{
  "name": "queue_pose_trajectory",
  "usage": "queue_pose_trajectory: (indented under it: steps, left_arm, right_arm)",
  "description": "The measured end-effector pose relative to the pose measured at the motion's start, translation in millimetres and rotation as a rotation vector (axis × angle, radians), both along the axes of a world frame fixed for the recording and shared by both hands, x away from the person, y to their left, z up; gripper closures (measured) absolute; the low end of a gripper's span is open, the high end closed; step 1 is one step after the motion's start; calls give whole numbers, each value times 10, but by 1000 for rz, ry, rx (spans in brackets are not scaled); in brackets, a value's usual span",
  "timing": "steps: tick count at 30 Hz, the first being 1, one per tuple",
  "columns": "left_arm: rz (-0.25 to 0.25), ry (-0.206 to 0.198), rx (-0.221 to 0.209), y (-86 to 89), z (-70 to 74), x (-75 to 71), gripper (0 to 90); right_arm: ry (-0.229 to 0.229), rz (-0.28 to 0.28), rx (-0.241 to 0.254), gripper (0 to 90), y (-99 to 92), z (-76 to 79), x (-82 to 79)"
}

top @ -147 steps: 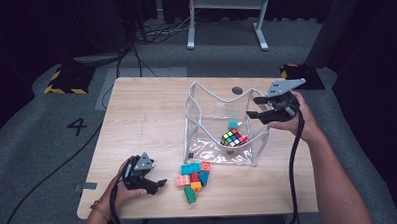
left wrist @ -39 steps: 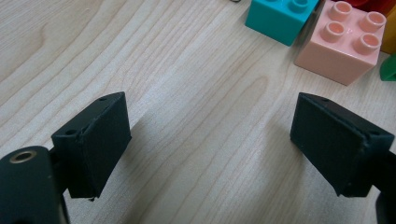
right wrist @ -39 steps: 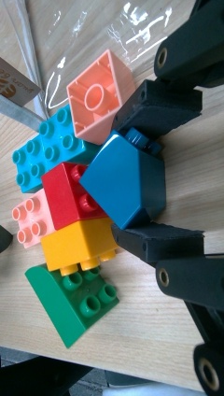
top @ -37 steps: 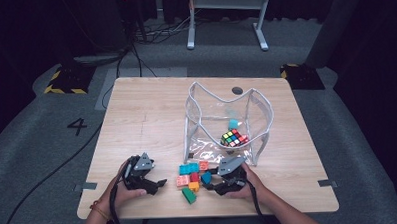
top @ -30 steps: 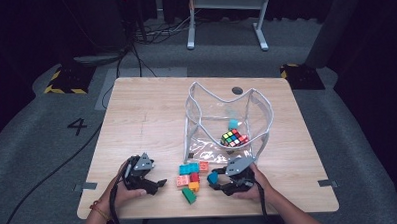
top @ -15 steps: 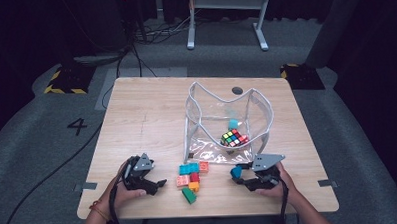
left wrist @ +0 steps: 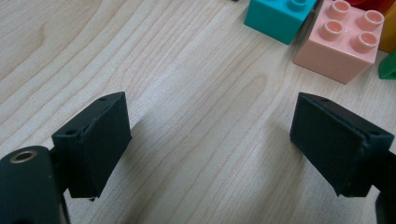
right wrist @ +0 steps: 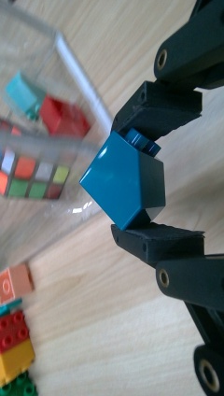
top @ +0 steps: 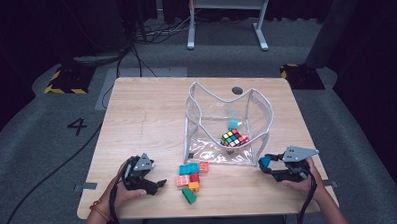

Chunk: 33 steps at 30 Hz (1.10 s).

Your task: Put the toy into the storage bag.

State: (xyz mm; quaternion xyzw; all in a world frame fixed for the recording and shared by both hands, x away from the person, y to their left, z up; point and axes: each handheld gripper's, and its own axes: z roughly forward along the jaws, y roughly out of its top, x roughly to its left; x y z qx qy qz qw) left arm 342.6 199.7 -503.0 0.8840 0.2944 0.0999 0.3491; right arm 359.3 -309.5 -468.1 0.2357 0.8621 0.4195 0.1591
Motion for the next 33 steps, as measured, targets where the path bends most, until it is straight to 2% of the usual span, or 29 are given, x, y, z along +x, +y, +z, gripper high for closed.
queue_pose_trajectory:
  steps: [5, 9, 13, 16, 22, 27, 29, 33]
  left_arm:
    - [-1, -1, 0, 0, 0, 1, 124]
    - [-1, -1, 0, 0, 0, 1, 124]
    - [0, -1, -1, 0, 0, 1, 124]
    - [0, -1, 0, 0, 0, 1, 124]
    - [-1, -1, 0, 0, 0, 1, 124]
    - [-2, 1, -4, -3, -2, 4, 123]
    - [-2, 1, -4, -3, -2, 4, 123]
    - [-2, 1, -4, -3, -2, 4, 123]
  right_arm:
    - [-7, -62, 11, 477, -176, 88, 103]
    - [-37, -98, 26, 477, -284, 199, 211]
    - [-67, -134, 31, 477, -342, 346, 310]
    - [-81, -146, 57, 477, -372, 490, 388]
    - [-137, -181, 81, 477, -396, 805, 525]
    - [-181, -186, 108, 477, -385, 1068, 619]
    - [-188, -193, 124, 477, -353, 1171, 652]
    - [-208, -189, 124, 477, -306, 1321, 713]
